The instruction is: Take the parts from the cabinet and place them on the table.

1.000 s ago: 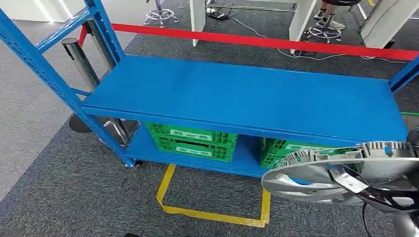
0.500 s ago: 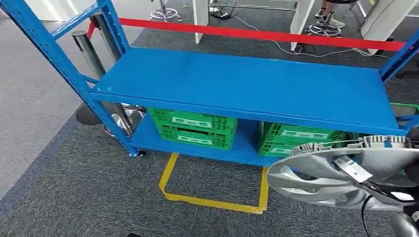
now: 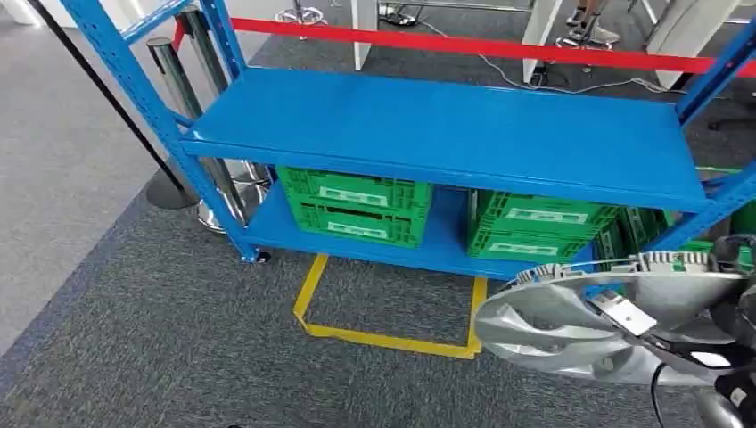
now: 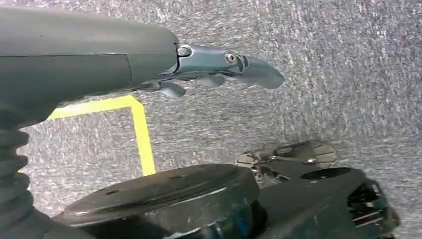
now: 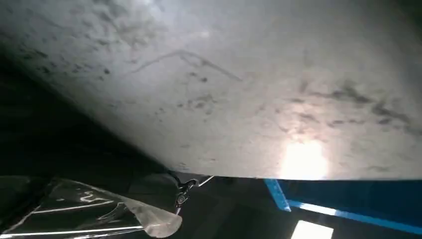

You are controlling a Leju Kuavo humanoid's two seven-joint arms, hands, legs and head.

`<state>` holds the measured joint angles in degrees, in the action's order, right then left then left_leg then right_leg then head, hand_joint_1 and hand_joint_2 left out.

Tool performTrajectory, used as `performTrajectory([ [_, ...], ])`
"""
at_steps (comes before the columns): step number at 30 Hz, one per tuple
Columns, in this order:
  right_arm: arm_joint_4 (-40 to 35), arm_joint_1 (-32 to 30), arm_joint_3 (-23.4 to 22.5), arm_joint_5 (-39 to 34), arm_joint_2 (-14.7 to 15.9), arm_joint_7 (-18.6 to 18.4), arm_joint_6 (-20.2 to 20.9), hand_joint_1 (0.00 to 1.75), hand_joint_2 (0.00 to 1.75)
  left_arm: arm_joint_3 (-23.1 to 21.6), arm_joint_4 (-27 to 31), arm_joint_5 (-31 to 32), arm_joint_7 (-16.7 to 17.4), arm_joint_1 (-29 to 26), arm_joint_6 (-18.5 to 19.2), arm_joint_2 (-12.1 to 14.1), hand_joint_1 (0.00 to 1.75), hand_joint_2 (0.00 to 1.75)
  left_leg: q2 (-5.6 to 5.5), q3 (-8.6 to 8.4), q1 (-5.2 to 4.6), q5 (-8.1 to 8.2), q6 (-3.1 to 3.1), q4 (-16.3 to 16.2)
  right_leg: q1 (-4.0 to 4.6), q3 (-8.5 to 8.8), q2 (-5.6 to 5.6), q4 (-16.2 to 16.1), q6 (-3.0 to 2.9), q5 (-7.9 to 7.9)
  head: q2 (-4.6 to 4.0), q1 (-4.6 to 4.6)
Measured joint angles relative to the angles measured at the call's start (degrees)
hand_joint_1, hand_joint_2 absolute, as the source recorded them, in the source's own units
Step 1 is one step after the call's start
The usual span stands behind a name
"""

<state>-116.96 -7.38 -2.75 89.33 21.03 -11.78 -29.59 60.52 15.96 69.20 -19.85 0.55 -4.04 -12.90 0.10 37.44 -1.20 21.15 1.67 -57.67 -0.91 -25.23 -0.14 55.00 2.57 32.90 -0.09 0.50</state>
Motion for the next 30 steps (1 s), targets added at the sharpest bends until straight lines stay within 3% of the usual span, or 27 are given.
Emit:
performTrajectory([
  [2,0.2,-0.2,0.0,-0.2,0.0,0.0,0.0,1.75,1.75,0.0,0.2,0.2,0.0,-0.2,-0.1,0.0,0.00,1.75,-0.01,0.25,0.13,-0.93,-0.66,0.1,0.18,-0.62,-0.04,0.5,-0.93,-0.65,0.00,-0.09],
  [3,0.3,-0.2,0.1,-0.4,0.0,0.0,0.0,1.75,1.75,0.1,0.4,0.4,0.1,-0.2,-0.2,0.0,0.00,1.75,-0.14,0.50,0.25,-0.67,-1.00,-0.1,-0.18,-1.14,-0.33,0.4,-1.44,-1.32,0.00,-0.15],
  [5,0.6,-0.2,0.3,-1.0,-0.1,0.0,0.1,1.75,1.75,0.4,0.9,1.0,0.3,-0.4,-0.2,0.0,0.00,1.75,-0.21,1.78,0.50,6.61,-1.83,-5.0,-0.14,-2.47,-0.56,0.4,-2.37,-2.60,0.00,0.15],
  [7,1.0,-0.2,0.5,-1.4,-0.2,0.1,0.1,1.75,1.75,0.5,1.5,1.5,0.5,-0.4,-0.3,0.0,0.00,1.75,-0.20,3.07,0.67,12.71,-2.25,-13.8,-0.06,-3.97,-0.68,0.5,-2.42,-3.94,0.00,0.15],
  [8,1.4,-0.2,0.6,-1.6,-0.4,0.1,0.1,1.75,1.75,0.6,1.9,1.7,0.6,-0.4,-0.4,0.0,0.00,1.75,-0.20,3.12,0.68,13.45,-2.28,-17.1,-0.01,-4.43,-0.69,0.6,-2.39,-4.67,0.00,0.20],
  [9,1.7,-0.2,0.8,-1.8,-0.6,0.1,0.1,1.75,1.75,0.7,2.2,1.8,0.7,-0.4,-0.4,0.0,0.00,1.75,-0.20,2.28,0.70,12.30,-2.23,-17.9,0.02,-5.58,-0.71,0.9,-2.35,-5.37,0.00,0.20],
  [10,2.0,-0.2,1.0,-2.0,-0.9,0.1,0.1,1.75,1.75,1.0,2.7,2.1,0.7,-0.5,-0.4,-0.1,0.00,1.75,-0.20,0.47,0.71,10.12,-2.09,-16.6,0.07,-6.77,-0.70,1.2,-2.29,-6.02,0.00,0.20],
  [11,2.3,-0.2,1.1,-2.2,-1.1,0.1,0.1,1.75,1.75,1.2,3.4,2.3,0.8,-0.6,-0.4,-0.3,0.00,1.75,-0.20,-2.12,0.70,8.22,-1.87,-13.3,0.12,-7.84,-0.69,1.6,-2.21,-6.57,0.00,0.20],
  [12,2.6,-0.2,1.4,-2.3,-1.2,0.1,0.1,1.75,1.75,1.3,4.0,2.5,0.8,-0.8,-0.4,-0.4,0.00,1.75,-0.22,-5.93,0.66,7.25,-1.44,-8.0,0.18,-8.67,-0.65,1.9,-2.09,-7.02,0.00,0.20],
  [13,2.9,-0.2,1.5,-2.6,-1.5,0.1,0.2,1.75,1.75,1.5,4.8,2.8,0.8,-0.9,-0.4,-0.4,0.00,1.75,-0.27,-9.96,0.55,8.86,-0.85,-1.7,0.26,-9.26,-0.69,2.1,-1.86,-7.45,0.00,0.16],
  [14,3.0,-0.1,1.6,-2.8,-1.6,0.1,0.2,1.75,1.75,1.6,5.3,3.0,0.8,-1.0,-0.3,-0.5,0.00,1.75,-0.30,-11.58,0.46,9.68,-0.63,1.3,0.40,-9.57,-0.70,2.3,-1.51,-7.83,0.00,0.13],
  [17,3.8,0.0,2.0,-4.0,-2.3,0.7,0.4,1.75,1.75,2.9,7.9,4.2,0.7,-1.4,0.8,-1.4,0.00,1.75,-0.29,-10.61,-0.02,9.00,0.20,1.8,-0.01,-10.13,-0.94,1.7,-0.31,-9.65,0.00,0.11],
  [18,4.1,0.0,2.1,-4.5,-2.4,0.9,0.4,1.75,1.75,3.3,8.8,4.6,0.6,-1.7,1.3,-1.7,0.00,1.75,-0.13,-10.12,0.30,8.01,0.71,2.4,-0.06,-10.52,-0.85,1.9,-0.01,-9.44,0.00,0.18],
  [19,4.4,0.1,2.3,-5.0,-2.5,1.2,0.3,1.75,1.75,3.8,9.9,4.7,0.5,-1.9,1.9,-2.2,0.00,1.75,0.05,-9.51,0.33,7.34,1.02,2.4,-0.20,-11.24,-0.54,2.9,0.15,-7.24,0.00,0.09],
  [21,5.2,0.2,2.6,-5.8,-2.7,1.6,0.3,1.75,1.75,4.7,11.8,4.9,0.5,-2.1,2.7,-3.0,0.00,1.75,0.14,-7.88,0.28,6.03,1.64,2.4,-0.19,-13.74,-0.28,9.9,0.43,-0.16,0.00,-0.04],
  [22,5.5,0.3,2.8,-5.9,-2.9,1.7,0.2,1.75,1.75,5.0,12.5,5.0,0.4,-2.2,3.0,-3.4,0.00,1.75,0.14,-6.92,0.24,5.31,1.68,2.3,-0.18,-14.80,-0.18,14.4,0.60,2.35,0.00,0.02],
  [23,5.8,0.3,2.9,-6.0,-3.0,1.8,0.2,1.75,1.75,5.3,13.1,5.0,0.4,-2.3,3.1,-3.7,0.00,1.75,0.14,-5.87,0.19,4.57,1.65,2.2,-0.19,-15.40,-0.13,18.2,0.72,3.38,0.00,-0.04],
  [24,6.1,0.3,3.1,-6.1,-3.1,1.9,0.2,1.75,1.75,5.6,13.6,5.0,0.4,-2.3,3.2,-4.0,0.00,1.75,0.14,-4.88,0.19,3.91,1.59,2.1,-0.20,-14.93,-0.13,19.6,0.77,2.54,0.00,0.00],
  [25,6.3,0.4,3.2,-6.1,-3.2,1.9,0.2,1.75,1.75,5.8,14.0,5.0,0.4,-2.5,3.2,-4.2,0.00,1.75,0.14,-3.91,0.20,3.25,1.48,2.0,-0.22,-13.31,-0.13,18.6,0.84,0.49,0.00,-0.02],
  [26,6.5,0.4,3.4,-6.1,-3.2,1.9,0.2,1.75,1.75,6.0,14.4,5.0,0.4,-2.6,3.2,-4.3,0.00,1.75,0.14,-2.92,0.22,2.72,1.30,1.7,-0.26,-10.55,-0.14,15.6,0.86,-1.87,0.00,-0.02],
  [27,6.6,0.5,3.5,-6.2,-3.3,1.9,0.2,1.75,1.75,6.2,14.6,5.0,0.4,-2.6,3.2,-4.5,0.00,1.75,0.13,-2.04,0.25,2.25,1.13,1.3,-0.31,-7.12,-0.15,11.2,0.88,-3.28,0.00,0.00],
  [28,6.6,0.7,3.6,-6.2,-3.3,2.0,0.2,1.75,1.75,6.3,14.9,5.0,0.4,-2.6,3.2,-4.6,0.00,1.75,0.08,-1.50,0.23,1.86,0.86,0.8,-0.37,-3.31,-0.16,6.0,0.88,-2.94,0.00,-0.02],
  [29,6.6,1.1,3.8,-6.5,-3.3,2.2,0.1,1.75,1.75,6.3,15.4,5.1,0.4,-2.6,3.4,-4.8,0.00,1.75,0.07,-0.55,-0.11,1.55,0.50,0.3,-0.10,0.31,-0.10,0.6,0.69,-0.92,0.00,-0.13],
  [30,6.6,1.2,3.9,-6.8,-3.3,2.4,0.0,1.75,1.75,6.5,15.8,5.2,0.4,-2.7,3.5,-4.9,0.00,1.75,0.08,-0.34,-0.11,0.71,0.23,0.3,-0.05,0.27,-0.01,0.0,-0.03,-0.50,0.00,0.07],
])
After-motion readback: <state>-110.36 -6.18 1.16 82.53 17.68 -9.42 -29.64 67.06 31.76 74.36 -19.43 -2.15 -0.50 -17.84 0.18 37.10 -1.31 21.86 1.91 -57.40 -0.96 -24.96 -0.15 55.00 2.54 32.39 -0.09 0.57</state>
